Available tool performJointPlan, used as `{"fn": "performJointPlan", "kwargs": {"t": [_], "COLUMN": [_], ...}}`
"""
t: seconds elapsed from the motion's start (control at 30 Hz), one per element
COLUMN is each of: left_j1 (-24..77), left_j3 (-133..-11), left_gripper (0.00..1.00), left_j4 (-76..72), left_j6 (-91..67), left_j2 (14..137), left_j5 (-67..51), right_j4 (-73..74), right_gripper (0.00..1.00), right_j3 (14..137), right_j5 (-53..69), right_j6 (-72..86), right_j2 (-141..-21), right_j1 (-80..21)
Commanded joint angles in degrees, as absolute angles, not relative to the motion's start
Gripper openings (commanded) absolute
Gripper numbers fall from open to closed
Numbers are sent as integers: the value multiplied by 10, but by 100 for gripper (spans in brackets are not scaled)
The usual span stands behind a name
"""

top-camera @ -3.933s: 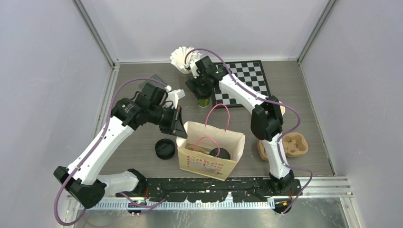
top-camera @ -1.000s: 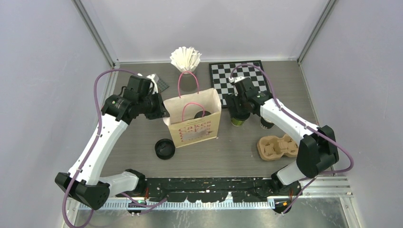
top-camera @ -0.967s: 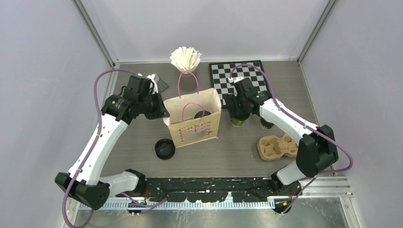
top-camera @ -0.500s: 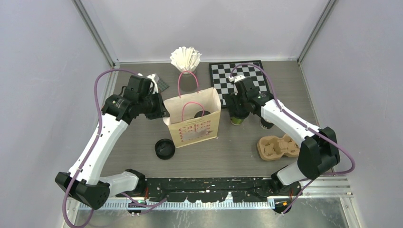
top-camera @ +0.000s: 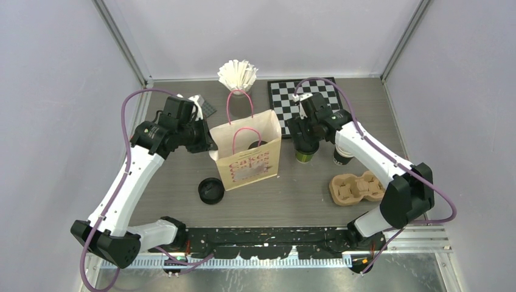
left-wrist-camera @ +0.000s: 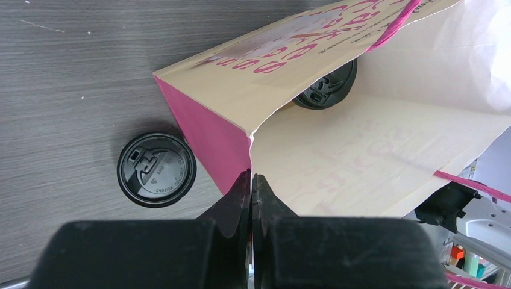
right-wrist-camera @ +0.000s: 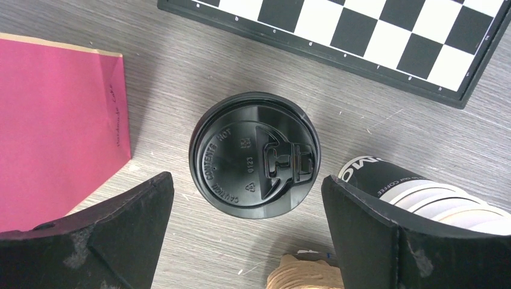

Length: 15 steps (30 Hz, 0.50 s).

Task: Pack the takeout coffee

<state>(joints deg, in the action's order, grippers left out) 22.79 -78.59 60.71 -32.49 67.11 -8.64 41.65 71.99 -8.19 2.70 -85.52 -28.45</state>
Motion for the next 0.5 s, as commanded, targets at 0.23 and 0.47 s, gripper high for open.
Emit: {"fn": "performJointPlan", "kwargs": {"t": [0.23,0.47], "left_j1": [225,225], "left_j3": [-784,-783], "left_gripper": [0,0], "left_j4": [601,598], "left_j6": [-320,-323], "left_j2": [661,666], "left_j5": [-94,-106], "right_j4": [324,220], "right_gripper": [97,97], "right_j3": [671,610], "right_j5": [-87,-87], "right_j6": [4,-19], "right_j2": [-789,-769], "right_j1": [-285,-285]}}
